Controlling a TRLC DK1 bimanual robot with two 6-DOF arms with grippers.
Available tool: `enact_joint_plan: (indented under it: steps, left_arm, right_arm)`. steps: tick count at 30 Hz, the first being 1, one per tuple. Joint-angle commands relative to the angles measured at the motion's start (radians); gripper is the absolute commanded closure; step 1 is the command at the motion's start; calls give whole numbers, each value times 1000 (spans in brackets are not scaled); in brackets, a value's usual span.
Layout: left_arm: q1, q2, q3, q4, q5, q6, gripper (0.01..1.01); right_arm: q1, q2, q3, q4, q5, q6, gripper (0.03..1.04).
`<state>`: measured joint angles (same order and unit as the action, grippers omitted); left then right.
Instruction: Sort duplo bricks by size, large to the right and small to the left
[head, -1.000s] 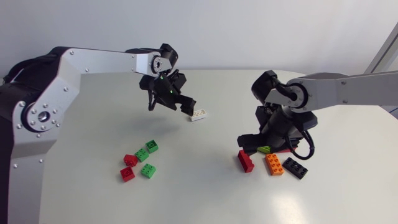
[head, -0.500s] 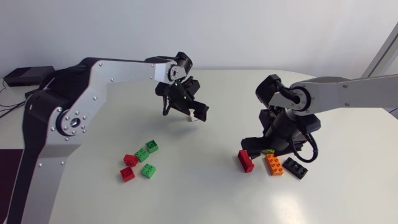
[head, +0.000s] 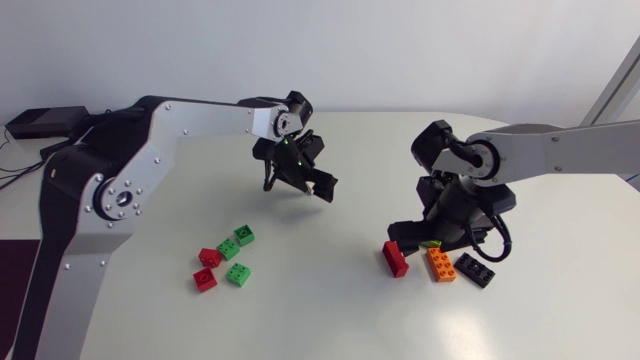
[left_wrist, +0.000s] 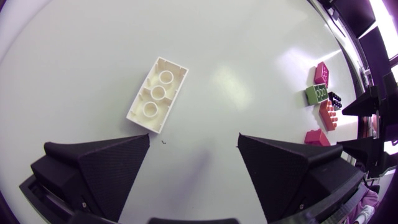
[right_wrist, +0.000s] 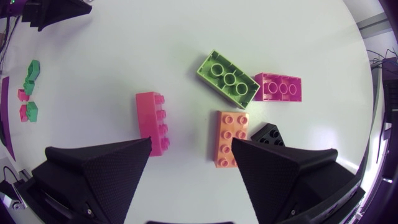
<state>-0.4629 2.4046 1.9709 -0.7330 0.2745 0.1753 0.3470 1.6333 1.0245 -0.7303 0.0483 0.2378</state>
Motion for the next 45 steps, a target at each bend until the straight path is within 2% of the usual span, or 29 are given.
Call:
enact_joint_plan:
  steps: [1, 12, 17, 20, 32, 38, 45]
  left_arm:
    - [12, -35, 28, -8, 9, 12, 41]
    - [29, 25, 169, -36, 9, 9, 41]
    - [24, 168, 401, -181, 9, 7, 41]
    - [21, 211, 441, -215, 9, 12, 41]
    - [1, 106, 217, -203, 15, 95, 41]
    - [-33, -44, -3, -124, 23, 125, 41]
    - [-76, -191, -139, -114, 34, 150, 41]
  right_arm:
    - [7, -4, -34, -1, -11, -8, 139]
    - [3, -10, -44, 0, -15, -9, 139]
    - [0, -12, -55, 3, -16, -9, 139]
    - [-6, -13, -64, 5, -18, -14, 139]
    - [14, -16, -69, 15, -25, -3, 139]
    - [23, -38, -76, 8, -25, 3, 139]
    - [50, -61, -84, 6, -25, 17, 139]
